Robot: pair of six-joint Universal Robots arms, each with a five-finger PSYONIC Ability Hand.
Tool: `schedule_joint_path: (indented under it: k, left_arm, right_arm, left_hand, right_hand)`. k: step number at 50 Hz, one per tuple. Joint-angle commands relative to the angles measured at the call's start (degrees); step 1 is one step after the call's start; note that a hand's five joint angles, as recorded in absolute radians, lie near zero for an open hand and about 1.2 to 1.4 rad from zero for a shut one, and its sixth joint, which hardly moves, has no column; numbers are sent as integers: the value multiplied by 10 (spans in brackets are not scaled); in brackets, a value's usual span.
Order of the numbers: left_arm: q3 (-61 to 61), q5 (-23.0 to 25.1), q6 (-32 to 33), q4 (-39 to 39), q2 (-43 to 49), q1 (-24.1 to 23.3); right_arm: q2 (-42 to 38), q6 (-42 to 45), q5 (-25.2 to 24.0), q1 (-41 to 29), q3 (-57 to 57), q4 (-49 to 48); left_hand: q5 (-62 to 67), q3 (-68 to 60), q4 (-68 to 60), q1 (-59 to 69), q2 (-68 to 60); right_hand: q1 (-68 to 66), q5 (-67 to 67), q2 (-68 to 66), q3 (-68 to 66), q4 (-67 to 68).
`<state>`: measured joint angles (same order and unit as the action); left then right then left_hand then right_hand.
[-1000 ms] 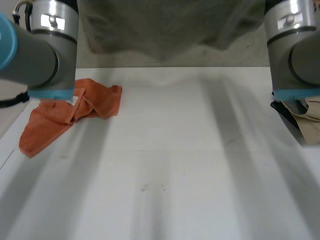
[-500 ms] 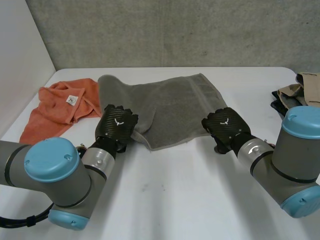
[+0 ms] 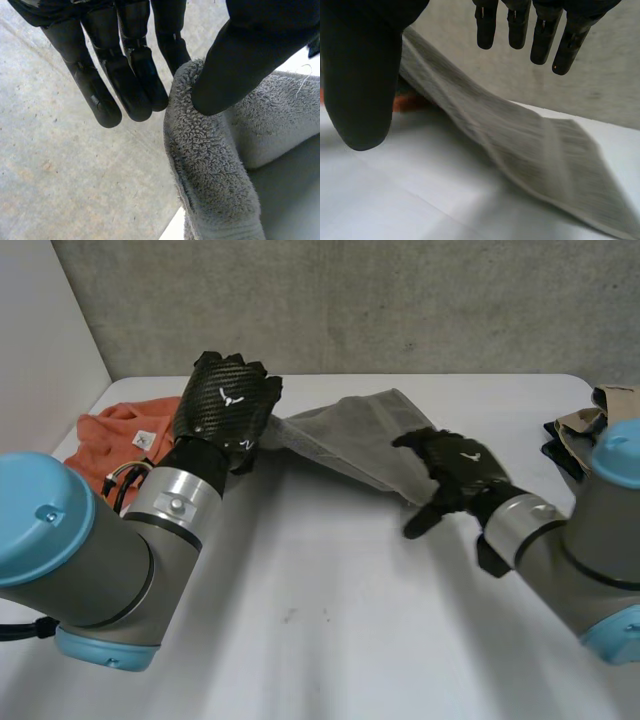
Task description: Fold the laundry.
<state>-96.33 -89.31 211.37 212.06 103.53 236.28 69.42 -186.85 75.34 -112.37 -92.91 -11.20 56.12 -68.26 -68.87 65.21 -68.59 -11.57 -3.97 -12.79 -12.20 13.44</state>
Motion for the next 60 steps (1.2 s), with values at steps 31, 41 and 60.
schedule_joint_path:
  k: [31, 41, 60]
  left_arm:
    - [-41, -1, -2, -29, -105, 11]
    - [-41, -1, -2, -29, -105, 14]
    - [-70, 2, -3, -74, -96, 31]
  right_arm:
    - [-264, 101, 109, 58, 243, -54]
    - [-189, 102, 35, 82, 207, -33]
    - [14, 554, -21, 132, 155, 342]
  left_hand:
    - [139, -117, -111, 148, -114]
    - [139, -117, -111, 148, -114]
    - [139, -117, -111, 148, -114]
  right_hand:
    - [-499, -475, -487, -493, 480]
    - [-684, -660, -672, -678, 666]
    - [-684, -660, -672, -678, 666]
